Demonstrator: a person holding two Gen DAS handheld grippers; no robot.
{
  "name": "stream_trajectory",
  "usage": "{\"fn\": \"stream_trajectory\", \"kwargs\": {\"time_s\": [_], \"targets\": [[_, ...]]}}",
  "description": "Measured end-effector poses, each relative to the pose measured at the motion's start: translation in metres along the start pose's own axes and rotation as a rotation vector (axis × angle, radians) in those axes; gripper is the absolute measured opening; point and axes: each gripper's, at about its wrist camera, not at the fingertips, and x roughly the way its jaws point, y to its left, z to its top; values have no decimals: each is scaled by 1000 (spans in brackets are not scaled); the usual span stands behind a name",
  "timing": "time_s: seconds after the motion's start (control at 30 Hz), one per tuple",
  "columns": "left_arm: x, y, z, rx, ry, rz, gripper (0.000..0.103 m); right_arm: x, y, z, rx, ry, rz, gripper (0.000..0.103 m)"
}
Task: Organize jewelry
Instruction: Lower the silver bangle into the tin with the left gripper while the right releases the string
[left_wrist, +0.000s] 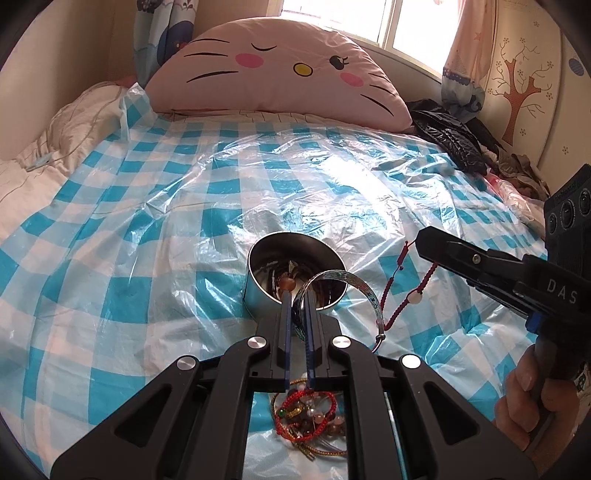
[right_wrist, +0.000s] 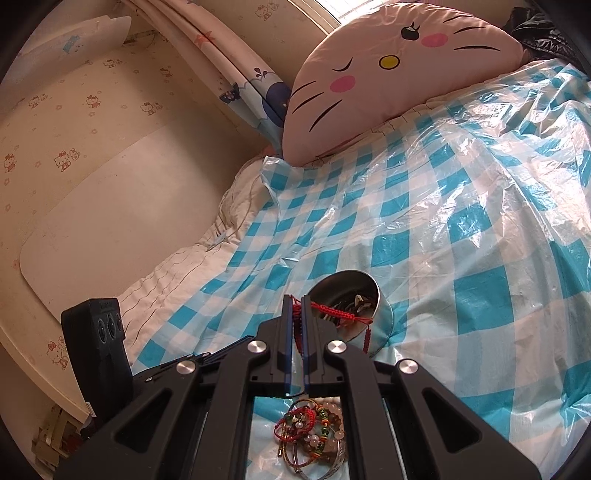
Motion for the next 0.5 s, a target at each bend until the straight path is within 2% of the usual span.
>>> {"fn": "stream_trajectory", "kwargs": {"time_s": [0.23, 0.5], "targets": [[9, -2, 21, 11, -14, -1, 6, 9, 5, 20, -12, -22, 22, 5], [37, 10, 27, -47, 9, -10, 6, 31, 7, 37, -34, -9, 31, 5]]}}
